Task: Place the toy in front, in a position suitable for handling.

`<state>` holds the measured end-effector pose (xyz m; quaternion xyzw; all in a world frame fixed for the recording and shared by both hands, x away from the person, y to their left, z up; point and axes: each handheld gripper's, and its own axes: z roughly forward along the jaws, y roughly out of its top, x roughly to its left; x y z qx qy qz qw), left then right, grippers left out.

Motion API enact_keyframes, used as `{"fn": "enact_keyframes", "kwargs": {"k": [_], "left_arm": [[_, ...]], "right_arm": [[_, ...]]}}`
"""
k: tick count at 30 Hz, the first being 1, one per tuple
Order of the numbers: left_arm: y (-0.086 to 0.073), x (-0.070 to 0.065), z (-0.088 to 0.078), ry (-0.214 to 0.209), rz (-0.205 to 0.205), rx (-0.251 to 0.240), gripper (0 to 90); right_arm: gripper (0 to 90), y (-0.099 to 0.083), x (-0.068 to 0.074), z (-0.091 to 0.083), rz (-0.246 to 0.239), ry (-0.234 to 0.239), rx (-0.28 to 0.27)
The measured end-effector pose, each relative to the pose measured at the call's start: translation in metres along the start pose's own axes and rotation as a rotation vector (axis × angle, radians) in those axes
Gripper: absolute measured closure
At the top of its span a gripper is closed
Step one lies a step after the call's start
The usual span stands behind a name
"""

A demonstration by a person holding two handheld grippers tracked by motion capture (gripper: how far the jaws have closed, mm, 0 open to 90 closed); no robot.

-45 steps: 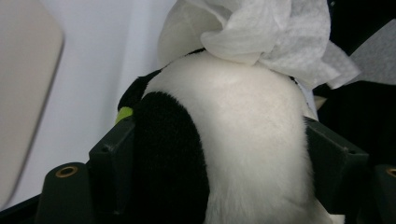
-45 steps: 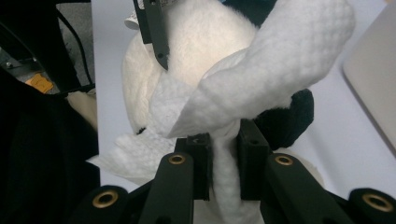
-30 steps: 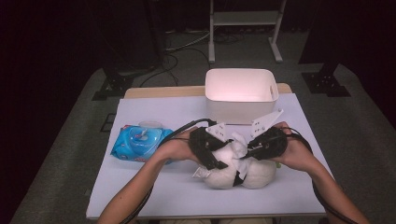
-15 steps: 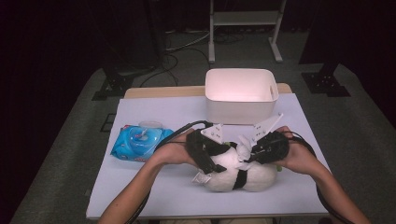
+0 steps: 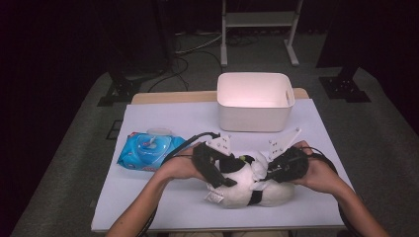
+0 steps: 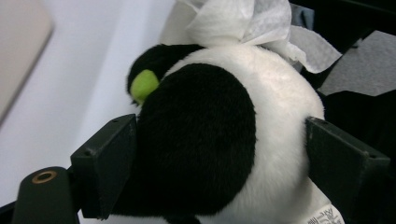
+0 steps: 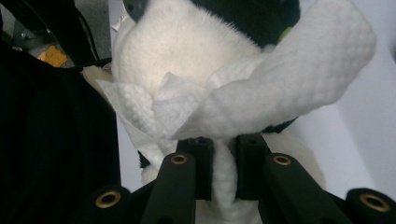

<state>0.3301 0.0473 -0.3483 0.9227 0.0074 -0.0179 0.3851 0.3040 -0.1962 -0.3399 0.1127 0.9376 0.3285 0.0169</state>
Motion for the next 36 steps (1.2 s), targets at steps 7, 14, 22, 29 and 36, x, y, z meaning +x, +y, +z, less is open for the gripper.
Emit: {"fn": "enact_keyframes", "kwargs": {"k": [7,14,22,29,36], "left_arm": [[0.000,-0.005,0.002,0.005,0.018,0.011,14.7],[-0.003,-0.003,0.000,0.008,0.011,-0.002,14.8],[-0.001,-0.005,-0.001,0.018,0.017,0.003,14.7],[-0.002,-0.005,-0.002,0.016,0.017,-0.002,14.6],[-0.001,-0.005,-0.002,0.020,0.026,0.012,14.6]], "right_arm": [[78.3,0.019,0.001,0.005,-0.044,-0.009,0.023],[78.7,0.017,-0.003,-0.003,-0.040,-0.023,0.025],[79.0,-0.006,-0.006,-0.027,0.019,-0.067,-0.011],[78.9,-0.029,-0.013,-0.041,0.075,-0.091,-0.019],[78.9,-0.041,-0.017,-0.047,0.113,-0.103,-0.030]]}}
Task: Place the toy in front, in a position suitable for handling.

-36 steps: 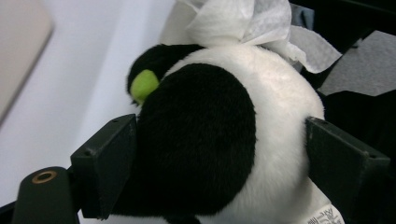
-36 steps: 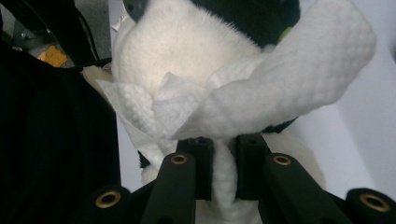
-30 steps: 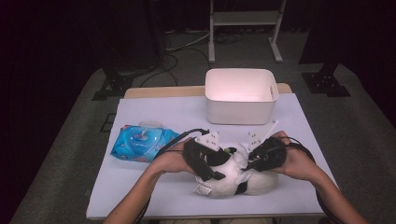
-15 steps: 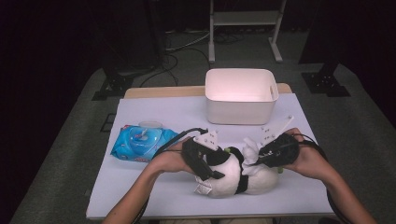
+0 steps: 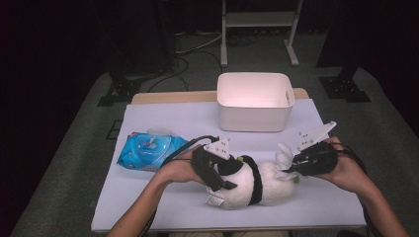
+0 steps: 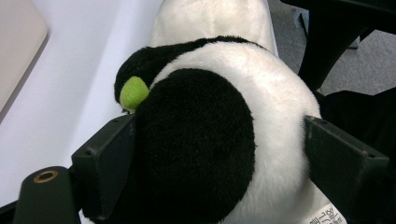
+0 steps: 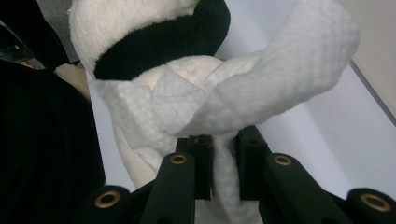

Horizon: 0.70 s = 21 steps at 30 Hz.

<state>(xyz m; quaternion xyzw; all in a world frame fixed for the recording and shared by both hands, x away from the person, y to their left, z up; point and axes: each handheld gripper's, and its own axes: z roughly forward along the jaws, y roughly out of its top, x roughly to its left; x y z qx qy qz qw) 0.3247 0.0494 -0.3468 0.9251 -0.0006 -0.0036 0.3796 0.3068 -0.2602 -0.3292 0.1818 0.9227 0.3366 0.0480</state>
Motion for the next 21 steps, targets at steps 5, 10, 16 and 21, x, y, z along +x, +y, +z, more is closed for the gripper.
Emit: {"fn": "enact_keyframes", "kwargs": {"k": [5,10,16,21], "left_arm": [[0.004,-0.002,0.001,0.005,0.018,0.023,14.5],[0.004,-0.002,0.001,0.000,0.018,0.021,14.4],[0.001,-0.002,0.000,0.001,0.014,0.008,14.4],[-0.002,-0.001,-0.002,-0.008,0.005,-0.012,14.5]], "right_arm": [[78.8,0.013,0.004,0.005,-0.037,0.005,0.003],[78.8,0.033,0.009,0.019,-0.085,0.033,0.014],[78.2,0.051,0.015,0.038,-0.129,0.056,0.053],[78.2,0.044,0.011,0.028,-0.103,0.048,0.018]]}}
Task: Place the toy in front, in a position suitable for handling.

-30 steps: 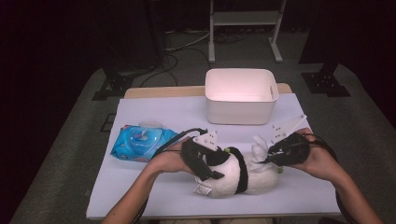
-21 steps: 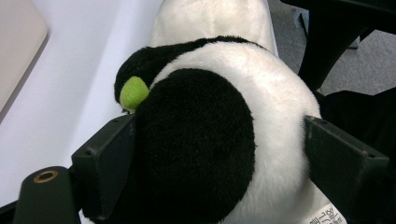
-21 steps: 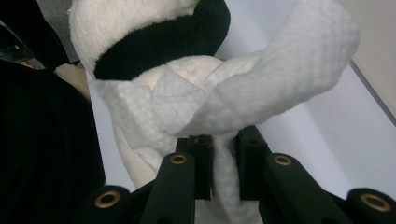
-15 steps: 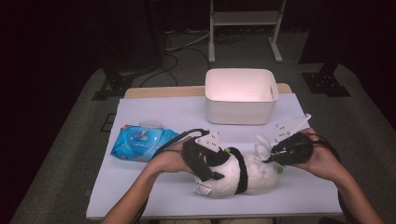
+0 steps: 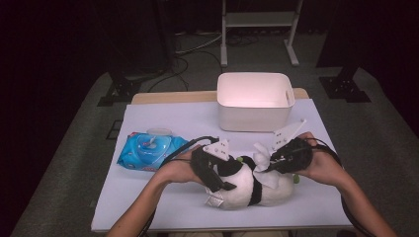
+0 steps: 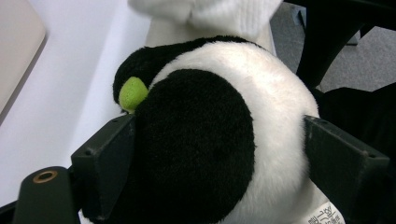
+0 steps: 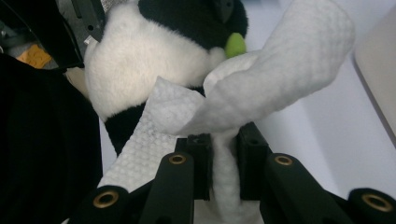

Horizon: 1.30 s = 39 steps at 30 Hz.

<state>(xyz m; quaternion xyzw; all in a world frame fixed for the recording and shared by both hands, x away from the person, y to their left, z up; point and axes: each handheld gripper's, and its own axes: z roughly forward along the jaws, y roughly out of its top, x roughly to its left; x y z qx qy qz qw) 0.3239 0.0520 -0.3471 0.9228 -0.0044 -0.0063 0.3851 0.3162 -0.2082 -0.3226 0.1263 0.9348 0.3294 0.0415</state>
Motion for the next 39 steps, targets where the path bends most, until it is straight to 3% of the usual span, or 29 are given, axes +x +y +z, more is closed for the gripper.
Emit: {"fn": "enact_keyframes", "kwargs": {"k": [6,12,21,30,39], "left_arm": [[0.001,0.001,0.000,-0.001,-0.001,0.005,14.4],[0.001,0.001,0.000,-0.002,-0.001,0.007,14.5],[0.002,0.002,0.000,-0.001,-0.002,0.008,14.4],[0.004,0.002,0.001,0.001,0.004,0.015,14.0],[0.006,0.004,0.002,0.006,-0.003,0.011,12.5]], "right_arm": [[78.2,-0.025,-0.004,-0.019,0.053,-0.028,-0.028],[78.2,-0.055,-0.007,-0.028,0.141,-0.033,-0.077],[78.2,-0.076,-0.009,-0.032,0.180,-0.044,-0.091],[78.0,-0.060,-0.006,-0.031,0.138,-0.061,-0.051],[78.1,-0.027,-0.005,-0.016,0.052,-0.026,-0.036]]}}
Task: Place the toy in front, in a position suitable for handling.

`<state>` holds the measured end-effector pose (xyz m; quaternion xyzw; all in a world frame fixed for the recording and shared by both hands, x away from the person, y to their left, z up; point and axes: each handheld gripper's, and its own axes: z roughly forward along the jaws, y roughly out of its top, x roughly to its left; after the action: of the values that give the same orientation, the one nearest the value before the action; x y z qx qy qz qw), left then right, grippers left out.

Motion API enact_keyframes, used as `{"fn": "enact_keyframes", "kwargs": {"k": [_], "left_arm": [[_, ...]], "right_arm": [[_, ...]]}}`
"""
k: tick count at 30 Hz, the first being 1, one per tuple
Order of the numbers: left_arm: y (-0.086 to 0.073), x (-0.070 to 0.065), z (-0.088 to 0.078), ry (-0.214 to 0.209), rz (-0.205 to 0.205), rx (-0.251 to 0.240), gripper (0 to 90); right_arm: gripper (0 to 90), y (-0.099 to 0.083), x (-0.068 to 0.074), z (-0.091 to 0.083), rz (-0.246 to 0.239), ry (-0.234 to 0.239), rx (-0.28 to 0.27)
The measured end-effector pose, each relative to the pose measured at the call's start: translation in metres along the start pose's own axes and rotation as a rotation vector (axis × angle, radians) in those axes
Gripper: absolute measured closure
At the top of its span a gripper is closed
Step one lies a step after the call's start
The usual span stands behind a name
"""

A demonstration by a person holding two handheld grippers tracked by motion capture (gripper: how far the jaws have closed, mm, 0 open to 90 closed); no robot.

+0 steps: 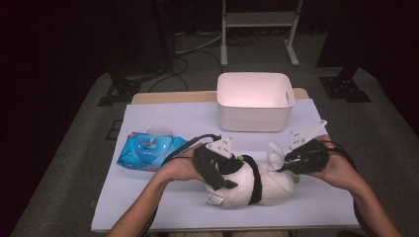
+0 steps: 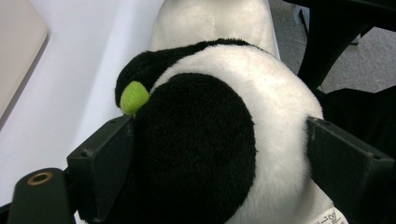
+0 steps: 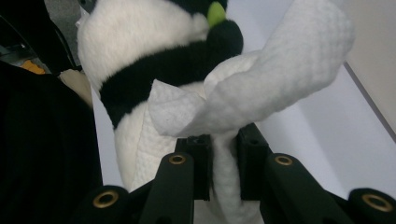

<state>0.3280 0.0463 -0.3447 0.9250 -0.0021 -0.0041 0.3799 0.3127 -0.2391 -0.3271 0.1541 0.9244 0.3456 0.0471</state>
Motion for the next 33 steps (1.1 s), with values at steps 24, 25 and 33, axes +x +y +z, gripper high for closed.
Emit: {"fn": "enact_keyframes", "kwargs": {"k": [24,25,33], "left_arm": [[0.002,0.002,-0.007,0.038,-0.018,-0.032,12.3],[0.003,0.002,-0.009,0.040,-0.017,-0.029,12.7],[0.001,0.002,-0.020,0.086,-0.023,0.005,13.5]], "right_arm": [[78.3,-0.009,-0.004,-0.005,0.034,0.012,-0.008],[78.3,-0.012,-0.005,-0.007,0.044,0.009,-0.007],[78.3,-0.030,-0.008,-0.013,0.098,-0.001,-0.021]]}}
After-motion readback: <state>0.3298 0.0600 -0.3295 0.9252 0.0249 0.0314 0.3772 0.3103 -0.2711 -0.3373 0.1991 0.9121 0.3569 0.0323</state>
